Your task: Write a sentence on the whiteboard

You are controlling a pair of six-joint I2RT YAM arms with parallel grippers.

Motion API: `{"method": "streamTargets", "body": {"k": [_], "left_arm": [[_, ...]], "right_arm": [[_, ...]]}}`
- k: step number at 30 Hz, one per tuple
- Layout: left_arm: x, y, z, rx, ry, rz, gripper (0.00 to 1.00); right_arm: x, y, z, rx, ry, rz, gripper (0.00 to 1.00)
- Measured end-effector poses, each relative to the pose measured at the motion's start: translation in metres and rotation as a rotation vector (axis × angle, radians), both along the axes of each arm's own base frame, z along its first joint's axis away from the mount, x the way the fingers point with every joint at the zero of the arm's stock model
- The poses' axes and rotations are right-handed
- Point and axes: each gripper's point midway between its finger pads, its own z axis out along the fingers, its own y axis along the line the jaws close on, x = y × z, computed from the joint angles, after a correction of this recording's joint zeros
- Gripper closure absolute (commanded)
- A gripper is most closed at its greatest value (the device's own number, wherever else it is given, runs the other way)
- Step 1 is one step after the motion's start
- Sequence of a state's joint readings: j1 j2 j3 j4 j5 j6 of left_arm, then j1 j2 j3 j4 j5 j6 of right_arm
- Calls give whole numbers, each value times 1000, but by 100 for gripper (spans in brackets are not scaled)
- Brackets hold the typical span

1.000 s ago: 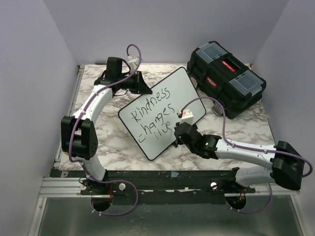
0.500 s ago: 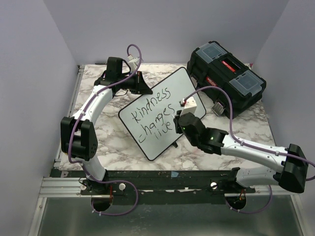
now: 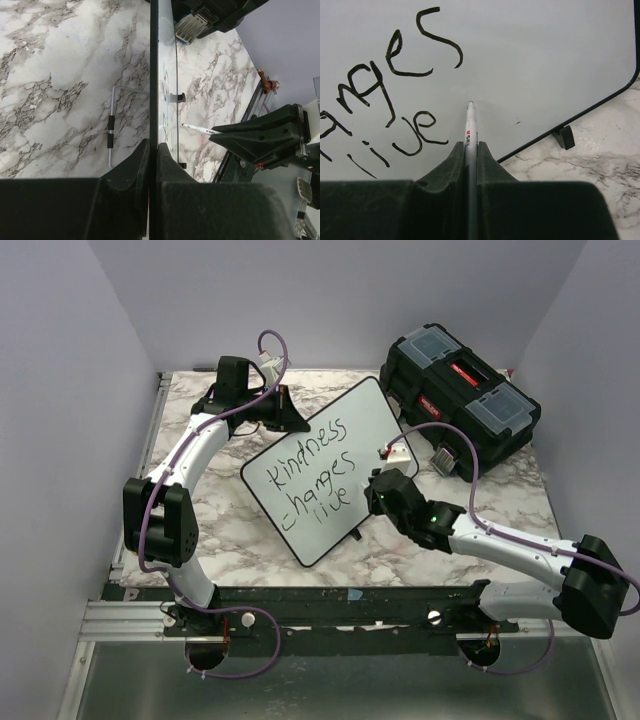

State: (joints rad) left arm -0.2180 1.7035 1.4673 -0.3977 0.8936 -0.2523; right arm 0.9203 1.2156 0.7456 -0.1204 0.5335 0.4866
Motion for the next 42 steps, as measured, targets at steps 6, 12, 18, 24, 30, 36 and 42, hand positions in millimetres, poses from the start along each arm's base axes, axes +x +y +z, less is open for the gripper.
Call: {"method": "streamTargets", "body": {"k": [6, 12, 18, 24, 30, 36, 42], "left_arm": [[0, 0, 0, 0, 0, 0, 100], [0, 0, 0, 0, 0, 0, 100], [0, 0, 0, 0, 0, 0, 100], [0, 0, 0, 1, 0, 1, 100], [1, 1, 0, 2, 0, 4, 100], [1, 1, 0, 3, 0, 4, 100], [1, 1, -1, 4, 0, 7, 100]], "right_arm": [[-1, 9, 2, 32, 4, 28, 99], [0, 16, -1, 37, 16, 47, 99], [3, 20, -1, 40, 16, 50, 99], [5, 23, 1, 41, 16, 51, 99], [5, 26, 1, 46, 21, 63, 99], [4, 28, 0, 49, 25, 70, 100], [3, 29, 1, 58, 30, 81, 99]]}}
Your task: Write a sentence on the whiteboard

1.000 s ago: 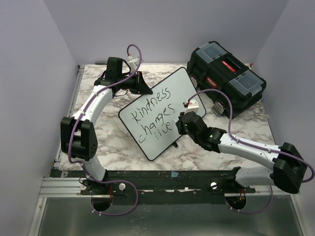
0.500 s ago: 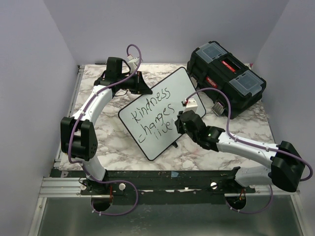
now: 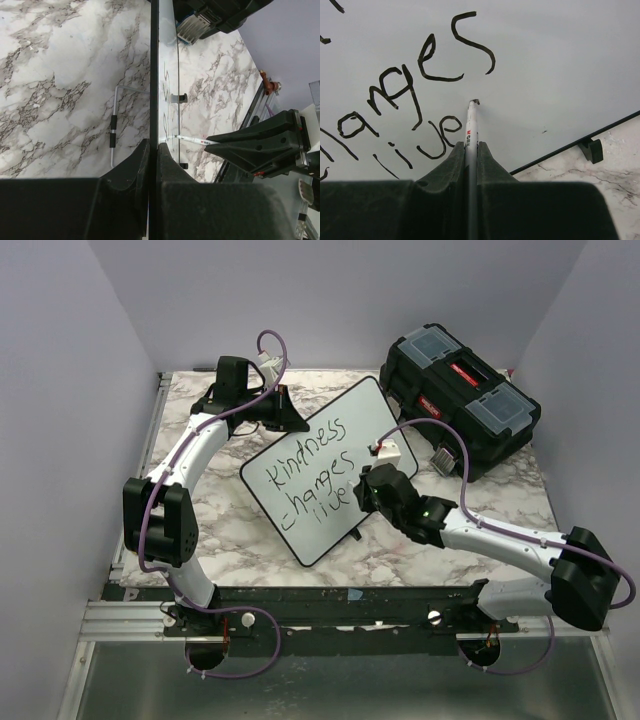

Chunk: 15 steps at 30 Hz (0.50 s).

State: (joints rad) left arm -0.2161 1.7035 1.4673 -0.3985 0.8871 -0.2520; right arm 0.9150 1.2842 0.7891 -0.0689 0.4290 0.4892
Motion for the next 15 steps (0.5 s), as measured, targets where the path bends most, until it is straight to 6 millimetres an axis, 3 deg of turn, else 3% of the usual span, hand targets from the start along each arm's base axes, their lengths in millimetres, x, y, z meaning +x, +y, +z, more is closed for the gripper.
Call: {"method": "streamTargets", "body": {"k": [15], "left_arm": [[0, 0, 0, 0, 0, 0, 100]], "right_arm": [[-12, 2, -7, 45, 33, 29, 99]]}}
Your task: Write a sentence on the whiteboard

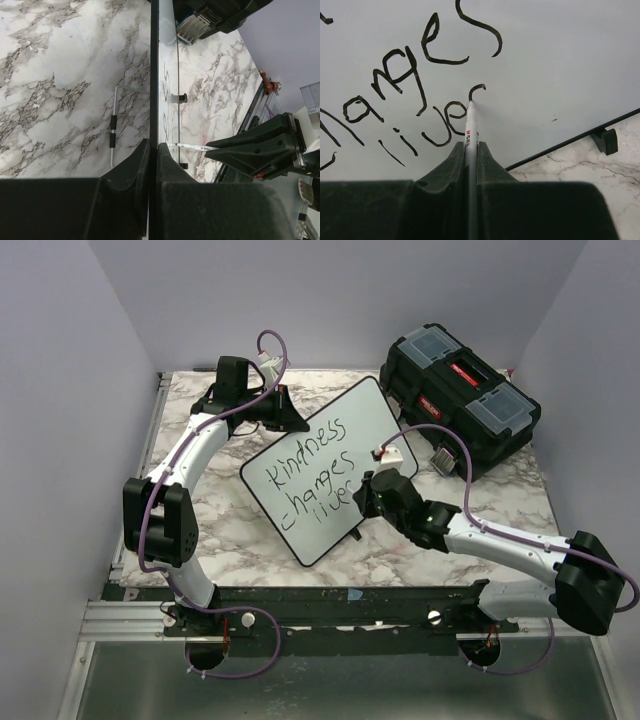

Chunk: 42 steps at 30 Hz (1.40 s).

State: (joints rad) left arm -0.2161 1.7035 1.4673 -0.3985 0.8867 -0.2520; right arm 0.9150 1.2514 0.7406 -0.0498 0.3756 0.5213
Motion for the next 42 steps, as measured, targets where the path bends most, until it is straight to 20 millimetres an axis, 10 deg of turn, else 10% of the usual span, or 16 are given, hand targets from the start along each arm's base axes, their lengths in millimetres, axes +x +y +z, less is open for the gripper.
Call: {"method": "streamTargets", "body": {"k": [42], "left_arm": [[-1, -1, 0, 0, 0, -3, 100]], "right_arm": [[-22, -20, -24, -37, 91, -14, 99]]}}
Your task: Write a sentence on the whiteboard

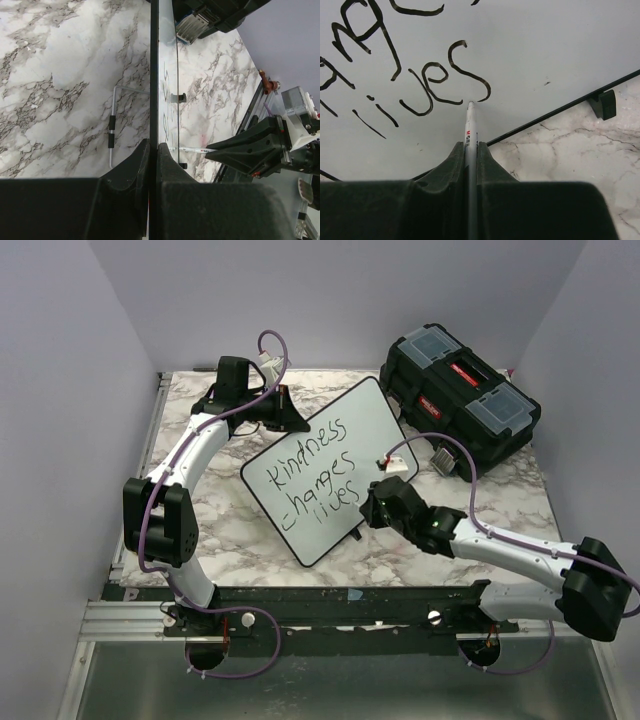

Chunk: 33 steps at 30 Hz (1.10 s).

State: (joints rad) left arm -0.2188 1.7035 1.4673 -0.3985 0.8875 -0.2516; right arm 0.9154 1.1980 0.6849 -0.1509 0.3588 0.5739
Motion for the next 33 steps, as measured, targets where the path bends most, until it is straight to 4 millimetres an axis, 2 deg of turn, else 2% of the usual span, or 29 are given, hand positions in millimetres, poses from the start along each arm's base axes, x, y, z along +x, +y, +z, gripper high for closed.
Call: {"method": "streamTargets", "body": {"k": [4, 7, 13, 16, 18, 23, 33], "left_arm": [[0, 0, 0, 0, 0, 0, 100], [0, 0, 0, 0, 0, -1, 100], [-1, -1, 0, 0, -1, -2, 100], [-1, -1, 0, 0, -1, -3, 100], [-1, -1, 0, 0, -1, -4, 100], [-1, -2, 0, 0, -4, -6, 100], [0, -6, -1, 17, -36, -10, 100]], "right_arm": [[-1, 1, 8, 16, -16, 16, 99], [0, 2, 27, 53, -57, 24, 100], [3, 0, 98, 230, -222, 12, 99], [4, -7, 117, 283, -278, -17, 99], [5, -11, 115, 287, -284, -35, 100], [3, -16, 94, 252, -249, -54, 99], [2, -17, 91, 247, -238, -61, 99]]}}
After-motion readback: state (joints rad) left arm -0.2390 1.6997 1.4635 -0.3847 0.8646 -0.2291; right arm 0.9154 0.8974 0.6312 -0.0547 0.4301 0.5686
